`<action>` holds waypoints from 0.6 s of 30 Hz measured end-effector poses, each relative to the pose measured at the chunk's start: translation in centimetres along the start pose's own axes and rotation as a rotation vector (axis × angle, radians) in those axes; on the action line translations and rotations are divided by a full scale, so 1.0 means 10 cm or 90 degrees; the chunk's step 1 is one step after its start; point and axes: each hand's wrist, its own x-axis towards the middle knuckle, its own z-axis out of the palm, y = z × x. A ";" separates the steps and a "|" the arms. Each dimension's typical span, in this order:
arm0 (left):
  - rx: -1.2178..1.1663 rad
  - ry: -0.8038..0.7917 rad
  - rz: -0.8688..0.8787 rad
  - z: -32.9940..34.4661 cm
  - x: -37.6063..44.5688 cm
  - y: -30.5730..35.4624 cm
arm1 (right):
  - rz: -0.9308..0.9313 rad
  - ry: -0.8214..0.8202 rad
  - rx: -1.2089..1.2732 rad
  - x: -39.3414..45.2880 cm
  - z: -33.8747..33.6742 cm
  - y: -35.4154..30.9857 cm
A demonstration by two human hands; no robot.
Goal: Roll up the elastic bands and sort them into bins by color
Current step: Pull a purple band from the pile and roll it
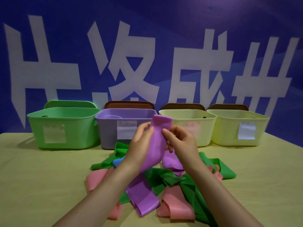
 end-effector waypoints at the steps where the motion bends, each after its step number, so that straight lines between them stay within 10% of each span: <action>1: 0.038 -0.008 -0.008 0.00 0.00 -0.03 | 0.003 0.013 -0.004 0.01 -0.01 0.01; 9: 0.138 -0.021 -0.037 0.02 0.01 -0.14 | 0.024 0.020 0.043 -0.01 -0.01 -0.01; 18: -0.122 -0.017 -0.134 -0.02 0.00 -0.04 | -0.151 -0.056 -0.126 -0.03 -0.03 0.04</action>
